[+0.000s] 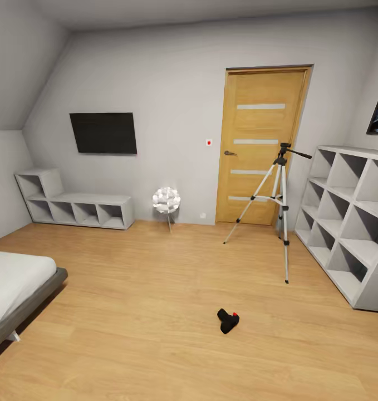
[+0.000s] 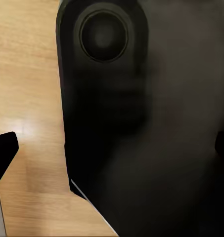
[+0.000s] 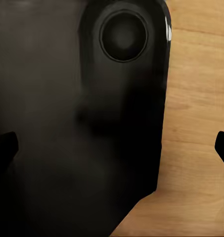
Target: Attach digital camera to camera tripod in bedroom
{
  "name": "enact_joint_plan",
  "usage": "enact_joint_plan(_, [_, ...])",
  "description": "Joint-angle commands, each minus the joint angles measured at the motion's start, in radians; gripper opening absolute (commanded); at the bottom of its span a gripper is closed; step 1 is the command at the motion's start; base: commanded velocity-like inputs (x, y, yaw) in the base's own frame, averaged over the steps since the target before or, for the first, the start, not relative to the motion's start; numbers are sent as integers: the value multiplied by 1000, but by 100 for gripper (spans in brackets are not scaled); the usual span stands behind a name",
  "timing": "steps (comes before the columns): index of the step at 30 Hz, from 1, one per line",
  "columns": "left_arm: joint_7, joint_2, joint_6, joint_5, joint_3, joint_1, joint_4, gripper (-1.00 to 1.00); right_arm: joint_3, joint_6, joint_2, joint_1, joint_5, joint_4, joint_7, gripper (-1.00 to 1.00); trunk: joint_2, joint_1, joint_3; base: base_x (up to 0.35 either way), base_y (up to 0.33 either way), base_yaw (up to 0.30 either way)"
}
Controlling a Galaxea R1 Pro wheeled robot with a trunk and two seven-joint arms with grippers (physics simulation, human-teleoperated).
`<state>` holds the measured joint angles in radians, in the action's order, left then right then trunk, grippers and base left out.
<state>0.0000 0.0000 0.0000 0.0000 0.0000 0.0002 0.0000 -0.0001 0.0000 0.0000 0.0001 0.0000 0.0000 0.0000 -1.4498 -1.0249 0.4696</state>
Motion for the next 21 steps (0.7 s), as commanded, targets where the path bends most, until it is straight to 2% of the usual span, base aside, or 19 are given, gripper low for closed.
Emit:
enact_joint_plan(1, [3,6,-2,-6,-1,0,-6,100,2,-6,-1,-6,2,-6,-1,100,0,0,0,0,0,0])
enact_joint_plan(4, [3,20,-2,-6,-1,0,-22,100,2,-10,-2,-23,2,-23,-1,100,0,0,0,0,0,0])
enact_joint_plan(8, [3,20,-2,-6,-1,0,-22,100,2,-10,-2,-43,2,-32,-1,100,0,0,0,0,0,0])
enact_joint_plan(21, [3,20,-2,-6,-1,0,-22,100,2,-10,-2,-43,2,-32,-1,100,0,0,0,0,0,0])
